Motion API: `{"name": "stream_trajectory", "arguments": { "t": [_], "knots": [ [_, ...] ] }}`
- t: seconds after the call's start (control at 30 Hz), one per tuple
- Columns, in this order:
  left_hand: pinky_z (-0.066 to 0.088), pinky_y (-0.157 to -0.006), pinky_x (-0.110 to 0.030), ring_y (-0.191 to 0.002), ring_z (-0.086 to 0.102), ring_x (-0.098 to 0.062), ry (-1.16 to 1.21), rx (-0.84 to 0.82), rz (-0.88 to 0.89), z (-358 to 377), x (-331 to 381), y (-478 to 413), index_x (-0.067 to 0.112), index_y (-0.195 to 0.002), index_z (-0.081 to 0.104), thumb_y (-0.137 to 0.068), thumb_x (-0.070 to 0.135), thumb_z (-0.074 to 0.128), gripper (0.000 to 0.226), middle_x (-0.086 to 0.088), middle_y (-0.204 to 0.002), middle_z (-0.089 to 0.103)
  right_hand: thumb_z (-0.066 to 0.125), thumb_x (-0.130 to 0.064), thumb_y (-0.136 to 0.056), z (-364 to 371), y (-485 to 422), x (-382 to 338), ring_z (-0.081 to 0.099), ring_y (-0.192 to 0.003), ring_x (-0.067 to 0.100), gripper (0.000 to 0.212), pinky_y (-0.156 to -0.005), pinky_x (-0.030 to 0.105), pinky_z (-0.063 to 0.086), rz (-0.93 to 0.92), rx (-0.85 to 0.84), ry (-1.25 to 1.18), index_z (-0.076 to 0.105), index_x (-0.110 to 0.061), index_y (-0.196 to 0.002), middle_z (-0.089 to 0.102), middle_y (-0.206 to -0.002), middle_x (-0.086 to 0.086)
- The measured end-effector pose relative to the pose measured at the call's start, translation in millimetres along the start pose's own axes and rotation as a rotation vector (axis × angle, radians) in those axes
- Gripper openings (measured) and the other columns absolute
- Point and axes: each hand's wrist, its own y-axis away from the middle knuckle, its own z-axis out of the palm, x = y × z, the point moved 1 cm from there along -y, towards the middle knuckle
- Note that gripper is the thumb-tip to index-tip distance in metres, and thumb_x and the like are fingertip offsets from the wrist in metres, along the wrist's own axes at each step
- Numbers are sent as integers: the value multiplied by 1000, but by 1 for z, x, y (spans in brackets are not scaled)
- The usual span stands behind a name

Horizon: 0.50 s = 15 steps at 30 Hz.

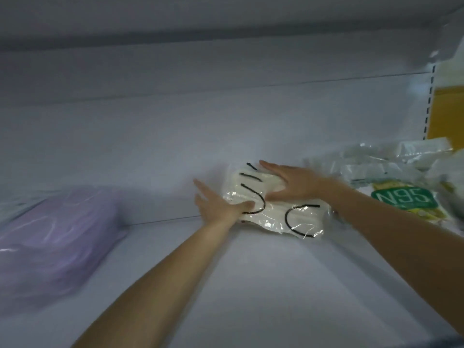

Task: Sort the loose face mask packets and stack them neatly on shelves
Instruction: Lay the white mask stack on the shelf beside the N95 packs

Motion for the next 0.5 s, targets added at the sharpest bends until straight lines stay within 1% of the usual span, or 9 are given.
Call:
{"name": "stream_trajectory", "arguments": {
  "t": [0.07,0.13,0.2,0.27,0.33,0.37,0.43,0.47,0.5],
  "knots": [
    [4,-115,-37,-146,-8,-25,-219,-20,250,-9,1,-7,27,-143,-28,-60,31,88,143,-17,-155,-15,62,-72,-66,-6,-3,-1,28,-139,16,109,-110,28,23,-2,-42,-16,-4,-40,-147,25,-154,-5],
    [4,-115,-39,-145,-9,-26,-458,-59,416,-11,2,-13,28,-140,-31,-60,38,87,143,-18,-155,-15,57,-82,-52,-12,-2,-4,26,-140,16,124,-113,30,22,-7,-101,-26,-7,-38,-147,20,-156,-5],
    [5,-116,-41,-145,-7,-29,-661,-76,547,-13,8,-20,29,-136,-35,-60,46,84,142,-16,-156,-15,56,-87,-39,-20,2,-2,20,-142,16,136,-116,34,19,37,-191,-48,-12,-38,-146,13,-157,-5],
    [2,-116,-43,-145,-9,-30,-867,-80,739,-13,17,-26,34,-130,-37,-60,53,81,138,-13,-156,-18,63,-84,-34,-29,7,5,16,-143,16,144,-117,36,17,133,-300,-1,-18,-39,-144,8,-158,-5],
    [-3,-116,-46,-145,-13,-29,-1063,-115,903,-9,27,-33,34,-134,-34,-59,58,79,138,-10,-157,-18,71,-75,-40,-33,10,10,12,-144,16,144,-117,35,16,222,-395,48,-20,-36,-144,3,-158,-6],
    [-3,-115,-47,-145,-14,-29,-1156,-158,936,-5,32,-36,33,-139,-31,-59,59,78,138,-9,-157,-18,76,-69,-46,-33,11,11,12,-144,16,142,-117,35,16,244,-418,56,-20,-35,-145,2,-158,-6],
    [0,-116,-46,-146,-10,-29,-1288,-282,907,3,44,-43,32,-145,-24,-58,58,79,138,-10,-158,-13,81,-56,-55,-29,9,11,15,-144,17,136,-116,33,18,247,-411,77,-17,-31,-147,5,-158,-5],
    [5,-116,-43,-146,-3,-29,-1324,-341,869,8,48,-46,31,-146,-22,-57,57,80,138,-11,-158,-4,82,-51,-58,-28,9,11,17,-143,17,133,-115,31,19,241,-395,83,-14,-29,-148,7,-158,-5],
    [12,-115,-41,-144,7,-29,-1345,-389,831,12,52,-48,30,-148,-18,-57,57,81,137,-11,-157,8,83,-47,-60,-28,8,11,18,-143,17,130,-113,30,19,235,-377,82,-11,-28,-148,8,-158,-5]
  ]
}}
